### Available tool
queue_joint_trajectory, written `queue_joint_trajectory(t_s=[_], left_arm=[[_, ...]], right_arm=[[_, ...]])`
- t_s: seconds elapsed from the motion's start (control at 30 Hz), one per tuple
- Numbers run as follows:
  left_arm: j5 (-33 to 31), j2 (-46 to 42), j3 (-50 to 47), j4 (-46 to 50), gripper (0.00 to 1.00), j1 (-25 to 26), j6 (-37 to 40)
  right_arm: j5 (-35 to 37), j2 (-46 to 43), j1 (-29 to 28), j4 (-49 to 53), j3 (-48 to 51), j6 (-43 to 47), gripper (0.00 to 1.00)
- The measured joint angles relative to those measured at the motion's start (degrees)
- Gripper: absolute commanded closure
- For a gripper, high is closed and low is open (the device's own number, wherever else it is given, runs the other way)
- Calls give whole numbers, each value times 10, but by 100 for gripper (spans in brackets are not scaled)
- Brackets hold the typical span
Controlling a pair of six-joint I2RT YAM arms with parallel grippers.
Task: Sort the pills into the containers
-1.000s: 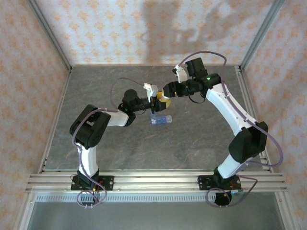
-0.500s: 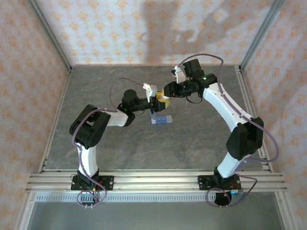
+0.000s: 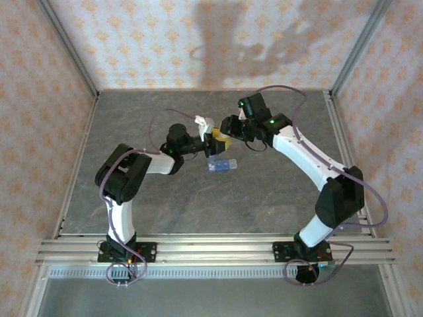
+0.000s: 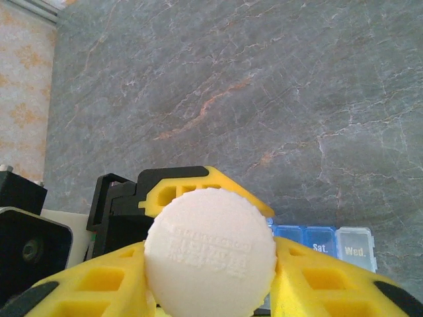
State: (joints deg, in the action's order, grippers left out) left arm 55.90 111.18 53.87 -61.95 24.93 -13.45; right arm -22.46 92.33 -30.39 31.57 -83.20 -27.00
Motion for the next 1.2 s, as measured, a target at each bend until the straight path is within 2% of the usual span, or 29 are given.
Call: queue_joint_trajectory(t_s=[0.2, 0.4, 0.73, 1.0, 1.2], left_arm=[[-4, 0, 0, -10, 100, 7, 6], [-3, 0, 0, -19, 100, 9, 9], [0, 0, 0, -20, 100, 9, 9], [7, 0, 0, -20, 100, 9, 9], [7, 0, 0, -21, 100, 9, 9]], right_arm=[[-17, -12, 19, 17, -5, 28, 29], [-37, -42, 49, 47, -30, 101, 21], [-109, -19, 69, 117, -101, 212, 19], [-132, 33, 69, 160, -122, 250, 29], [-133, 40, 69, 168, -122, 256, 37]])
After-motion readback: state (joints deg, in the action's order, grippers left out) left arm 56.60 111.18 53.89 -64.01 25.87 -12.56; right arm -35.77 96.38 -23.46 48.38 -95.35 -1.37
